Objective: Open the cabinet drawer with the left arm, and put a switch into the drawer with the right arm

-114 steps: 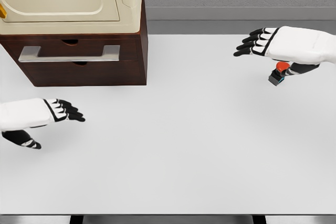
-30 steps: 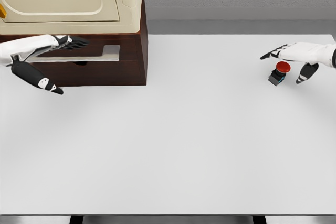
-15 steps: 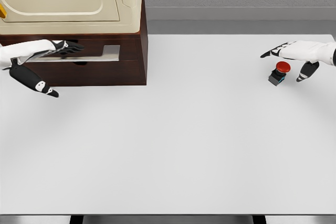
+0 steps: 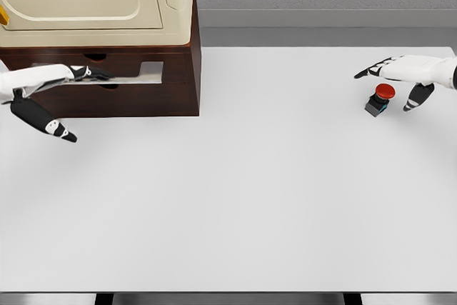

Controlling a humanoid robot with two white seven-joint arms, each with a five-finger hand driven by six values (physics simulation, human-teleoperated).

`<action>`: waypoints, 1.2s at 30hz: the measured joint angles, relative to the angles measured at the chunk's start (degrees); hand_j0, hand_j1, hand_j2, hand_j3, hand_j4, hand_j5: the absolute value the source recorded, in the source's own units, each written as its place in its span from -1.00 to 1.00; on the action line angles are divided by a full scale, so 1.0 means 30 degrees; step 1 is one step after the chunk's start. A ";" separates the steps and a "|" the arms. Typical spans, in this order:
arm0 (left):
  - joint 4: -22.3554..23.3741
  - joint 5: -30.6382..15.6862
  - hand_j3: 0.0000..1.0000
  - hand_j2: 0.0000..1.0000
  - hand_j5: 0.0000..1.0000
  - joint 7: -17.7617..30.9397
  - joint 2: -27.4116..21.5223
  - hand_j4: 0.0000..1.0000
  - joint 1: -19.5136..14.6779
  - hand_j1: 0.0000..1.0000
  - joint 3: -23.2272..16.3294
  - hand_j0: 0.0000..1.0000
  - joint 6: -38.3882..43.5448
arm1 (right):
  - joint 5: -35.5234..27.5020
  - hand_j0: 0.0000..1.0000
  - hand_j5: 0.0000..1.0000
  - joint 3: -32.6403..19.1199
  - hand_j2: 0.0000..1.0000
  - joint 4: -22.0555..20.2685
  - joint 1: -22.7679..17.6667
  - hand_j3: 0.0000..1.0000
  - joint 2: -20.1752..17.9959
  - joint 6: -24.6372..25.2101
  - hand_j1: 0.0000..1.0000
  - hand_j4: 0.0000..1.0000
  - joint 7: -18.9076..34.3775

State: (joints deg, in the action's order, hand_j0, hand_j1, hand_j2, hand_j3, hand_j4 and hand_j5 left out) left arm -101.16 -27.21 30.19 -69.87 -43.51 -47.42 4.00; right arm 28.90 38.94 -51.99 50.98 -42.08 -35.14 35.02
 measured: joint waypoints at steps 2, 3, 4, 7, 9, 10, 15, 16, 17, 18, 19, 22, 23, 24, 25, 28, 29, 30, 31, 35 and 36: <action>-0.0016 -0.0053 1.00 1.00 1.00 0.0043 -0.0103 1.00 0.0031 1.00 -0.0085 1.00 -0.0202 | 0.0001 1.00 1.00 0.0005 1.00 -0.0019 0.0000 1.00 -0.0005 0.0000 1.00 1.00 0.0000; -0.0030 -0.0098 1.00 1.00 1.00 0.0079 -0.0158 1.00 0.0030 1.00 -0.0119 1.00 -0.0266 | 0.0002 1.00 1.00 0.0004 1.00 -0.0026 0.0000 1.00 -0.0005 0.0000 1.00 1.00 0.0000; -0.0042 -0.0154 1.00 1.00 1.00 0.0129 -0.0208 1.00 0.0030 1.00 -0.0141 1.00 -0.0320 | 0.0001 1.00 1.00 0.0007 1.00 -0.0034 0.0000 1.00 -0.0005 0.0000 1.00 1.00 0.0000; -0.0053 -0.0214 1.00 1.00 1.00 0.0231 -0.0388 1.00 0.0030 1.00 -0.0362 1.00 -0.0719 | 0.0001 1.00 1.00 0.0013 1.00 -0.0047 0.0000 1.00 -0.0014 0.0000 1.00 1.00 0.0000; -0.0069 -0.0321 1.00 1.00 1.00 0.0309 -0.0527 1.00 0.0030 1.00 -0.0481 1.00 -0.0964 | 0.0002 1.00 1.00 0.0016 1.00 -0.0046 0.0000 1.00 -0.0017 0.0000 1.00 1.00 0.0000; -0.0079 -0.0404 1.00 1.00 1.00 0.0338 -0.0603 1.00 0.0059 1.00 -0.0510 1.00 -0.1081 | 0.0002 1.00 1.00 0.0018 1.00 -0.0046 0.0000 1.00 -0.0018 0.0000 1.00 1.00 0.0000; -0.0117 -0.0736 1.00 1.00 1.00 0.0402 -0.0842 1.00 0.0205 1.00 -0.0571 1.00 -0.1433 | 0.0003 1.00 1.00 0.0033 1.00 -0.0047 0.0000 1.00 -0.0019 0.0000 1.00 1.00 0.0000; -0.0131 -0.0857 1.00 1.00 1.00 0.0410 -0.0916 1.00 0.0294 1.00 -0.0581 1.00 -0.1567 | 0.0003 1.00 1.00 0.0036 1.00 -0.0045 0.0000 1.00 -0.0026 0.0000 1.00 1.00 0.0000; -0.0132 -0.0878 1.00 1.00 1.00 0.0413 -0.0987 1.00 0.0293 1.00 -0.0645 1.00 -0.1719 | 0.0005 1.00 1.00 0.0036 1.00 -0.0043 0.0000 1.00 -0.0032 0.0000 1.00 1.00 0.0000; -0.0132 -0.0883 1.00 1.00 1.00 0.0415 -0.1046 1.00 0.0293 1.00 -0.0706 1.00 -0.1862 | 0.0013 1.00 1.00 0.0039 1.00 -0.0042 0.0000 1.00 -0.0037 0.0000 1.00 1.00 0.0000; -0.0138 -0.0934 1.00 1.00 1.00 0.0421 -0.1125 1.00 0.0293 1.00 -0.0762 1.00 -0.1999 | 0.0026 1.00 1.00 0.0041 1.00 -0.0041 0.0000 1.00 -0.0040 0.0000 1.00 1.00 0.0000; -0.0145 -0.1021 1.00 1.00 1.00 0.0514 -0.1369 1.00 0.0293 1.00 -0.0883 1.00 -0.2447 | 0.0048 1.00 1.00 0.0041 1.00 -0.0039 0.0000 1.00 -0.0046 0.0000 1.00 1.00 0.0000; -0.0149 -0.1064 1.00 1.00 1.00 0.0532 -0.1428 1.00 0.0321 1.00 -0.0902 1.00 -0.2559 | 0.0051 1.00 1.00 0.0044 1.00 -0.0039 0.0000 1.00 -0.0046 0.0000 1.00 1.00 0.0000; -0.0152 -0.1106 1.00 1.00 1.00 0.0567 -0.1509 1.00 0.0323 1.00 -0.0920 1.00 -0.2680 | 0.0054 1.00 1.00 0.0044 1.00 -0.0039 0.0000 1.00 -0.0047 0.0000 1.00 1.00 0.0000; -0.0156 -0.1149 1.00 1.00 1.00 0.0614 -0.1600 1.00 0.0350 1.00 -0.0931 1.00 -0.2846 | 0.0056 1.00 1.00 0.0044 1.00 -0.0039 0.0000 1.00 -0.0047 0.0000 1.00 1.00 0.0000; -0.0172 -0.1310 1.00 1.00 1.00 0.0733 -0.1861 1.00 0.0408 1.00 -0.1089 1.00 -0.3354 | 0.0058 1.00 1.00 0.0048 1.00 -0.0039 0.0000 1.00 -0.0054 0.0000 1.00 1.00 0.0000; -0.0171 -0.1305 1.00 1.00 1.00 0.0754 -0.1932 1.00 0.0440 1.00 -0.1147 1.00 -0.3505 | 0.0058 1.00 1.00 0.0048 1.00 -0.0039 0.0000 1.00 -0.0061 0.0000 1.00 1.00 0.0000; -0.0174 -0.1328 1.00 1.00 1.00 0.0774 -0.2031 1.00 0.0440 1.00 -0.1238 1.00 -0.3719 | 0.0060 1.00 1.00 0.0049 1.00 -0.0038 0.0000 1.00 -0.0064 0.0000 1.00 1.00 0.0000; -0.0176 -0.1348 1.00 1.00 1.00 0.0786 -0.2143 1.00 0.0440 1.00 -0.1317 1.00 -0.3951 | 0.0060 1.00 1.00 0.0046 1.00 -0.0038 0.0000 1.00 -0.0066 0.0000 1.00 1.00 0.0000; -0.0172 -0.1329 1.00 1.00 1.00 0.0820 -0.2398 1.00 0.0469 1.00 -0.1665 1.00 -0.4643 | 0.0059 1.00 1.00 0.0039 1.00 -0.0038 0.0000 1.00 -0.0053 0.0000 1.00 1.00 0.0000; -0.0174 -0.1363 1.00 1.00 1.00 0.0819 -0.2455 1.00 0.0469 1.00 -0.1750 1.00 -0.4775 | 0.0058 1.00 1.00 0.0041 1.00 -0.0039 0.0000 1.00 -0.0054 0.0001 1.00 1.00 0.0000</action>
State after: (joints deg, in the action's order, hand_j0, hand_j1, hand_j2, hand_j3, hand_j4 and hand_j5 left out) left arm -101.68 -31.30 32.65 -77.23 -42.10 -52.67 -10.32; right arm 29.08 39.06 -52.11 50.98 -42.24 -35.14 35.02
